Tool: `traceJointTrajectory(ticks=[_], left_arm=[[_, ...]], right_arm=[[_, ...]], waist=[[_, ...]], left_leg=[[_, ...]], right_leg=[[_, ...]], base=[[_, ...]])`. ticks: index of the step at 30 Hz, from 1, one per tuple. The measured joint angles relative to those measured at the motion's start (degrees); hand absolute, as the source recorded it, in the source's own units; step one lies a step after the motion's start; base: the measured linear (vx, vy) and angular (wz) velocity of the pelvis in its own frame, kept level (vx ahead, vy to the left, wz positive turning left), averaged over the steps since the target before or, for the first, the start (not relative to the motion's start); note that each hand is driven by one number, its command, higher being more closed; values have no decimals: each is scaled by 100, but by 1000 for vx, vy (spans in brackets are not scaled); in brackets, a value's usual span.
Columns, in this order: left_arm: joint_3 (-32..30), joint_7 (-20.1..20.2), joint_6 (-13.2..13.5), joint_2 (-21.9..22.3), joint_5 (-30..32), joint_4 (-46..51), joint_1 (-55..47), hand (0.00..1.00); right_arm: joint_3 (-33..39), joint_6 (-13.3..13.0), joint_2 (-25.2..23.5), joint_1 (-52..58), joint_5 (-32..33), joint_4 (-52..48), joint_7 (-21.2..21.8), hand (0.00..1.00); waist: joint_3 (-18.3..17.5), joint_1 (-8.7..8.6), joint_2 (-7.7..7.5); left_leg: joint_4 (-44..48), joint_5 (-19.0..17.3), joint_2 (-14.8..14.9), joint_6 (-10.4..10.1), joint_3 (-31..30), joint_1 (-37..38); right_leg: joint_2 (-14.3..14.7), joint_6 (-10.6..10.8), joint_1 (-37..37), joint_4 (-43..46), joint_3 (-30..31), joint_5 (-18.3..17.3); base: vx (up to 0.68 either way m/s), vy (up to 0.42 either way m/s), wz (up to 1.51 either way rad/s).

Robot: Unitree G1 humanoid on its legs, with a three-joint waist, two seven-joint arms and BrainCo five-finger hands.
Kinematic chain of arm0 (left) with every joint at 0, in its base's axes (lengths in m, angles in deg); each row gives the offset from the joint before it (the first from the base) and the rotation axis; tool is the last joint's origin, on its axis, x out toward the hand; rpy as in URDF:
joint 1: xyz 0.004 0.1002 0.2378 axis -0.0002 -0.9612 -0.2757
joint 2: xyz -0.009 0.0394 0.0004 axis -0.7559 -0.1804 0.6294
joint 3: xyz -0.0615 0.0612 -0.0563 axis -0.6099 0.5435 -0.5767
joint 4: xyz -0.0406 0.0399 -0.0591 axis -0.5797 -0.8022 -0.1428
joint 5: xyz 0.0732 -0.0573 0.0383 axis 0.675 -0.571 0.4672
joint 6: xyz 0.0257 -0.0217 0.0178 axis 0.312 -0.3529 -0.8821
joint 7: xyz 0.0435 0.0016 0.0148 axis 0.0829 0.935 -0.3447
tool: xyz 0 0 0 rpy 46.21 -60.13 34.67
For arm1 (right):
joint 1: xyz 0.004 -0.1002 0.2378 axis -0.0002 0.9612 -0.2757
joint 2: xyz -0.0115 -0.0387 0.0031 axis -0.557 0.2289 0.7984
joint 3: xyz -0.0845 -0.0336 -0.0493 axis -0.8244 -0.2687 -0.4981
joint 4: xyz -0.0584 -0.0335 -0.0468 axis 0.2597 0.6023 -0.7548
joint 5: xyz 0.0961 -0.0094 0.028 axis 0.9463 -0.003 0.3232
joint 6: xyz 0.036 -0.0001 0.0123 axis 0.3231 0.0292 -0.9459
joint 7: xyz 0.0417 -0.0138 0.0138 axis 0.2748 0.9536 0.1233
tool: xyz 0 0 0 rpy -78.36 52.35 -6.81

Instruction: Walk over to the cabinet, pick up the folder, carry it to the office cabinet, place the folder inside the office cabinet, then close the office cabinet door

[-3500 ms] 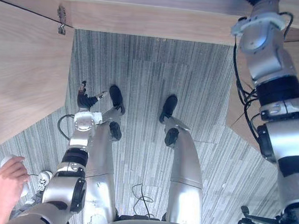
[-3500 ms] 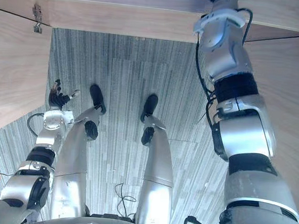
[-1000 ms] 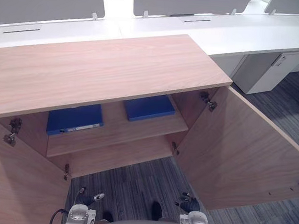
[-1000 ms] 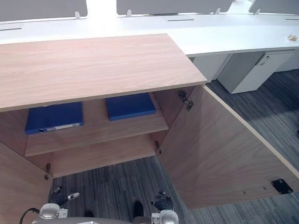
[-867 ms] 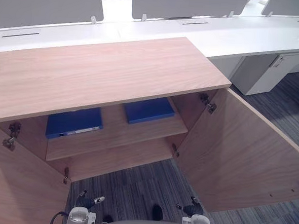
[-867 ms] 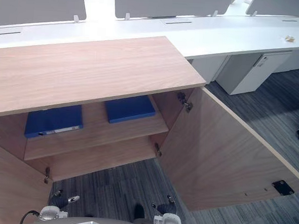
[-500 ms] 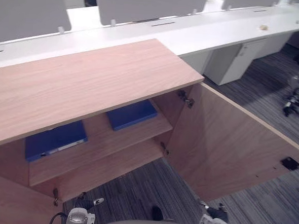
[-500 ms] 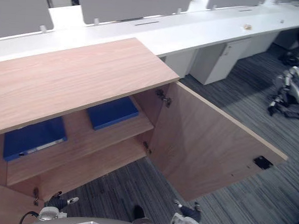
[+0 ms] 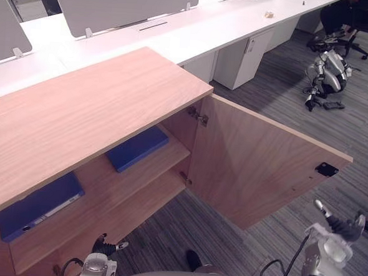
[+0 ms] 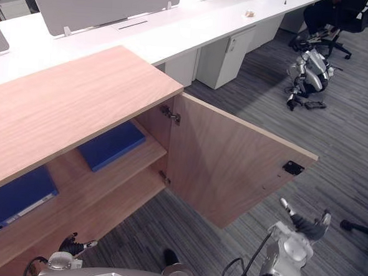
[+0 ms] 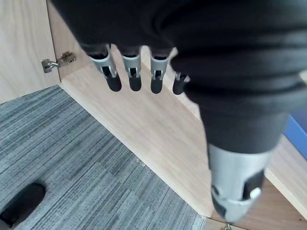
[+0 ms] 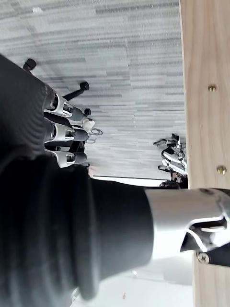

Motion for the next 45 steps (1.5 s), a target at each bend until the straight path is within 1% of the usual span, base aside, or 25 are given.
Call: traceJointTrajectory(ticks=[3, 9, 11, 17, 20, 25, 29, 31, 33, 37, 38, 40, 41, 42, 43, 45], left_arm=[[5, 26, 28, -2, 0, 0, -9, 0], [130, 92, 56, -2, 5, -1, -51, 0], [246, 99, 95, 3, 67, -2, -75, 0], [312, 100, 99, -2, 224, -10, -155, 0], [356, 100, 99, -3, 234, -13, -172, 0], [453, 100, 98, -13, 390, -24, -173, 0], [451, 100, 98, -15, 434, -24, -143, 0], [451, 98, 98, -15, 435, -24, -112, 0], [449, 97, 90, -21, 436, -79, -113, 0], [447, 97, 81, -22, 445, -82, -111, 0], [447, 96, 79, -23, 445, -88, -107, 0], [451, 95, 77, -34, 447, -136, -82, 0], [453, 95, 55, -52, 449, -232, -34, 0], [454, 95, 18, -64, 450, -251, -21, 0], [458, 95, 12, -71, 451, -251, -11, 0], [486, 96, -2, -77, 512, -254, 1, 0]], right_arm=[[-216, -4, 341, -173, 1, 10, 23, 0], [-640, -5, 556, -283, -3, 25, 58, 0], [-866, -5, 659, -291, -10, 65, 146, 0], [-1162, -1, 688, -566, -18, 487, 249, 0], [-1222, 2, 685, -633, -17, 534, 235, 0], [-1383, 2, 686, -638, -20, 534, 236, 0], [-1444, 2, 656, -638, -26, 529, 233, 0], [-1438, 1, 555, -624, -24, 450, 223, 0], [-1430, -2, 350, -547, -23, 267, 142, 0], [-1463, -13, -263, 52, -21, -690, 42, 0], [-1620, -60, -502, 316, -20, -1019, 28, 0], [-1886, -103, -685, 637, -20, -1352, 44, 0], [-2126, -118, -799, 895, -20, -1599, 98, 0], [-2342, -120, -922, 1175, -20, -1820, 211, 0], [-2429, -120, -983, 1290, -22, -1904, 264, 0], [-2768, -119, -1156, 1651, -28, -2159, 437, 0]], waist=[[21, -4, 79], [55, -49, 139], [64, -70, 154], [53, -56, 175], [47, -52, 186], [46, -66, 186], [52, -69, 178], [69, -71, 151], [72, -86, 146], [89, -102, 117], [93, -153, 92], [107, -192, 55], [119, -203, 27], [116, -252, -64], [105, -256, -92], [99, -276, -240]], left_leg=[[1, -8, 22, -8, 15, -28], [41, -7, 72, -8, -63, -99], [68, -6, 77, -7, -139, -152], [71, 4, 81, 4, -237, -201], [61, 20, 74, 22, -295, -227], [50, 36, 60, 37, -297, -224], [-41, 115, 3, 68, -316, -223], [-41, 122, -4, 77, -316, -221], [-41, 130, -4, 80, -316, -215], [-40, 141, 25, 65, -275, -190], [-33, 142, 41, 63, -253, -180], [-28, 142, 61, 56, -171, -137], [-27, 137, 76, 46, -90, -77], [-16, 137, 94, 39, -44, -60], [-9, 133, 101, 26, -3, -39], [32, 108, 143, -15, 136, 19]], right_leg=[[19, 0, -33, -6, -1, 0], [27, 1, -44, -29, -88, -1], [16, 2, -43, -54, -169, -2], [3, 7, -41, -72, -262, -1], [-13, 14, -41, -73, -369, 3], [-20, 42, -47, -77, -387, 22], [-52, 75, -85, -113, -398, 44], [-58, 78, -88, -115, -398, 45], [-56, 86, -88, -115, -398, 51], [-14, 97, -90, -114, -354, 84], [9, 93, -91, -113, -324, 104], [40, 91, -89, -112, -247, 127], [77, 86, -78, -112, -159, 149], [103, 78, -81, -112, -108, 158], [117, 72, -78, -113, -65, 163], [154, 40, -81, -114, 45, 170]], base=[[-9, -58, -4], [-29, -62, 6], [-46, -68, 15], [-42, -48, 8], [-44, -46, 9], [-57, -41, -1], [-92, -45, 0], [-84, -46, -1], [-71, -50, -2], [-64, -60, -7], [-53, -55, -15], [-56, -51, -25], [-92, -74, -37], [-96, -77, -34], [-87, -70, -33], [-84, -68, -34]])
